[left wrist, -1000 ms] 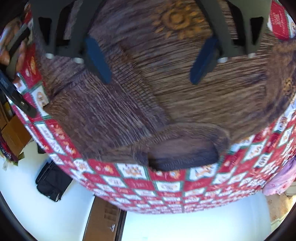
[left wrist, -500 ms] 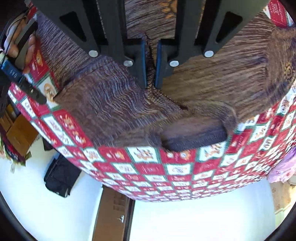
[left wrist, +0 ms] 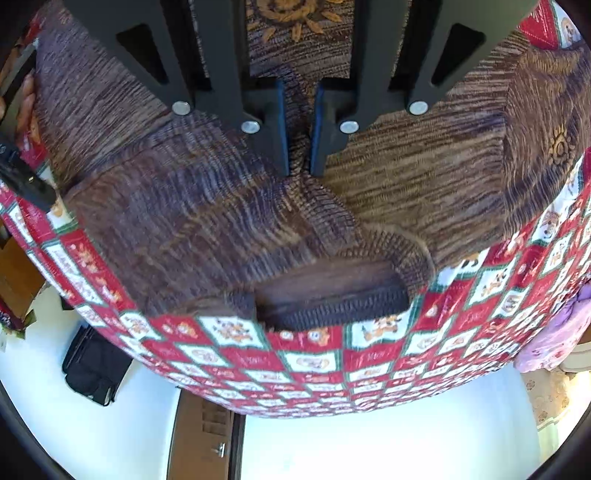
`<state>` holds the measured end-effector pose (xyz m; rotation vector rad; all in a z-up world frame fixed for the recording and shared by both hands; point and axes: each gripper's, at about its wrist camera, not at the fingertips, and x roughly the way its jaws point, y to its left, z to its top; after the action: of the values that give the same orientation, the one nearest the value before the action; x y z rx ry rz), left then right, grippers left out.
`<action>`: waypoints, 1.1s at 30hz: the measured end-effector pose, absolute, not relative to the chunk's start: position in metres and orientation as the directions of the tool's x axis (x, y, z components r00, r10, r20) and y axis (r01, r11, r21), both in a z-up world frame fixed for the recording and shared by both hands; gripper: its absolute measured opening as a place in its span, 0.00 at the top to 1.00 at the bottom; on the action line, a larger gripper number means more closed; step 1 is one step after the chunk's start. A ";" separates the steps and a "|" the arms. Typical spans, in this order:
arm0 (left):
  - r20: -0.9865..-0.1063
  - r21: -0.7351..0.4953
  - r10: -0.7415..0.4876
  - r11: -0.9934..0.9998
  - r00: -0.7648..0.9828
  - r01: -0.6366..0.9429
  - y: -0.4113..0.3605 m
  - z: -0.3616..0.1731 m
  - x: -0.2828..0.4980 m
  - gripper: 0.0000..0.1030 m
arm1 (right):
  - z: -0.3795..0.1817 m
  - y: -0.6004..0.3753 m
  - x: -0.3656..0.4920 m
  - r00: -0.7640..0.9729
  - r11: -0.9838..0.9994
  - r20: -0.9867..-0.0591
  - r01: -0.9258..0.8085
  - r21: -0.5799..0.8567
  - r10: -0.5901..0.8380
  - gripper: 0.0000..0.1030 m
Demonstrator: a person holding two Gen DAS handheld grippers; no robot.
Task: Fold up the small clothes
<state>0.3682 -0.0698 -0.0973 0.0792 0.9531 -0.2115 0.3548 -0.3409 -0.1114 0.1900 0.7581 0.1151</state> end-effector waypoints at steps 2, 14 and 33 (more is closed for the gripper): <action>-0.807 -0.015 -0.137 0.977 0.575 0.212 -0.071 -0.095 0.364 0.82 | -0.098 -0.329 0.356 0.746 0.983 -0.646 -0.067 0.173 0.165 0.23; -0.770 0.097 -0.020 0.984 0.637 0.147 -0.036 -0.099 0.334 0.31 | -0.113 -0.277 0.364 0.613 0.976 -0.773 -0.216 0.033 0.162 0.23; -0.684 0.025 -0.039 0.997 0.729 0.077 0.026 -0.074 0.287 0.12 | -0.107 -0.227 0.368 0.519 0.957 -0.823 -0.272 0.097 0.230 0.23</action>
<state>0.2868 0.0256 -0.0738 0.0526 0.7517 -0.0636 0.3677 -0.2270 -0.1069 -0.0462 0.9802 0.3013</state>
